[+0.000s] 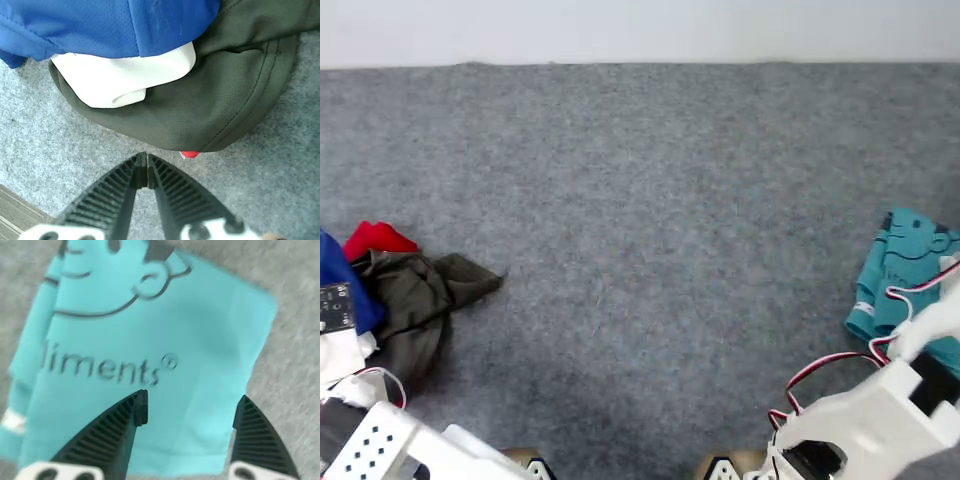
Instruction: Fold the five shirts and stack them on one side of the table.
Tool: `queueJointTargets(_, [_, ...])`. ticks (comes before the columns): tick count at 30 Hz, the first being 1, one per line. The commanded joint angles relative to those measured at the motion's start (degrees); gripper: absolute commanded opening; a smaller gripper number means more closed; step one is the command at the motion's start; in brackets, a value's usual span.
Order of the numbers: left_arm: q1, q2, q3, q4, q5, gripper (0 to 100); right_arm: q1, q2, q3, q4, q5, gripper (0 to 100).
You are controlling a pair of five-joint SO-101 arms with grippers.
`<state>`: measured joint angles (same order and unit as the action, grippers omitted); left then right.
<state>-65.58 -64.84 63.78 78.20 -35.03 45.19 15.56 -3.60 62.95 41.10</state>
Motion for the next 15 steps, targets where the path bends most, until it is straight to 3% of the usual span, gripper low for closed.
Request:
queueJointTargets(1, [0.4, -0.4, -0.1, -0.6, -0.4, 2, -0.9, -5.6, -4.9, 10.2, -1.5, 22.3])
queueJointTargets(6, [0.4, -0.4, -0.1, -0.6, -0.4, 2, -1.8, -5.1, -4.1, 17.1, -1.7, 0.2])
queueJointTargets(8, [0.4, -0.4, -0.1, -0.6, -0.4, 2, -1.9, -4.2, -2.6, 18.3, -1.8, 4.5])
queueJointTargets(12, [0.4, -0.4, -0.1, -0.6, -0.4, 2, -4.7, -1.4, 1.1, 16.7, -2.2, 0.9])
queueJointTargets(15, [0.4, -0.4, -0.1, -0.6, -0.4, 2, -8.1, 1.6, 2.9, 15.3, -6.5, 0.9])
